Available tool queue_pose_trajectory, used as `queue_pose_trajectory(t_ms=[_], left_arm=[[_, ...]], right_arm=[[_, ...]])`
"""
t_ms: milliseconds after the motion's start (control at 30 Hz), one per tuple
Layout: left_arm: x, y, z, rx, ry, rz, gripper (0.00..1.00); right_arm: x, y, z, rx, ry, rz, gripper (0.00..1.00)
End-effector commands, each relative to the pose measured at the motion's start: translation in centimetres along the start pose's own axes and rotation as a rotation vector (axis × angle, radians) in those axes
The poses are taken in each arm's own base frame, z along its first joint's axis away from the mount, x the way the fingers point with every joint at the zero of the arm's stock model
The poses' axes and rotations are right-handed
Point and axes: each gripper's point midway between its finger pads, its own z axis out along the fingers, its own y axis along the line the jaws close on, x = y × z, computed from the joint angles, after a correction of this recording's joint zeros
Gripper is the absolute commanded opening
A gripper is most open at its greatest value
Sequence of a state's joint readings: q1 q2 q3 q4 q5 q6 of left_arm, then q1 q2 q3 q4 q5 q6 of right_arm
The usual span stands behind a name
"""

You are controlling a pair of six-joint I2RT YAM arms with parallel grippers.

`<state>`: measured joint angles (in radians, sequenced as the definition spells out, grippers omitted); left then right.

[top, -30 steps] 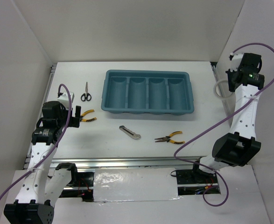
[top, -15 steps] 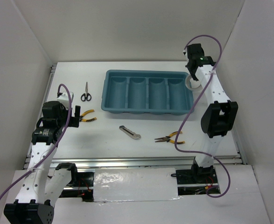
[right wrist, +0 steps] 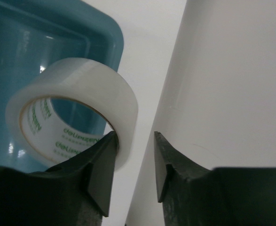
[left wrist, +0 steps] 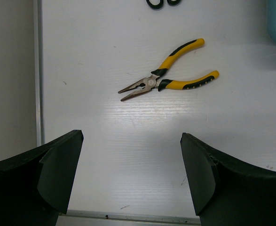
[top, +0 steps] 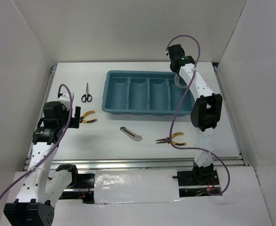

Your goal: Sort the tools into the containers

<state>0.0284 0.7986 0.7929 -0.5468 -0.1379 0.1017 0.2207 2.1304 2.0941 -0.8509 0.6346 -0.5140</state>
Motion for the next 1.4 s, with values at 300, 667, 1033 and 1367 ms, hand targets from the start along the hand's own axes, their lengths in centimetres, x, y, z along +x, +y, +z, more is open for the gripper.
queue_pose_trajectory(t_ms=[300, 667, 1033, 1367], left_arm=[[-1.4, -2.2, -0.7, 0.166, -0.07, 0.134, 0.99], [-3.4, -8.6, -1.7, 0.586, -0.181, 0.408, 0.95], [-2.9, -8.5, -1.2, 0.531, -0.209, 0.303, 0.99], [-1.7, -7.6, -1.8, 0.474, -0.189, 0.315, 0.99]], right_arm=[[-0.4, -1.9, -5.4, -0.082, -0.06, 0.079, 0.7], [9.1, 4.3, -18.5, -0.731, -0.248, 0.091, 0.57], [22.6, 19.2, -18.2, -0.877, -0.115, -0.293, 0.42], [24.8, 25.3, -17.4, -0.92, -0.042, -0.462, 0.54]])
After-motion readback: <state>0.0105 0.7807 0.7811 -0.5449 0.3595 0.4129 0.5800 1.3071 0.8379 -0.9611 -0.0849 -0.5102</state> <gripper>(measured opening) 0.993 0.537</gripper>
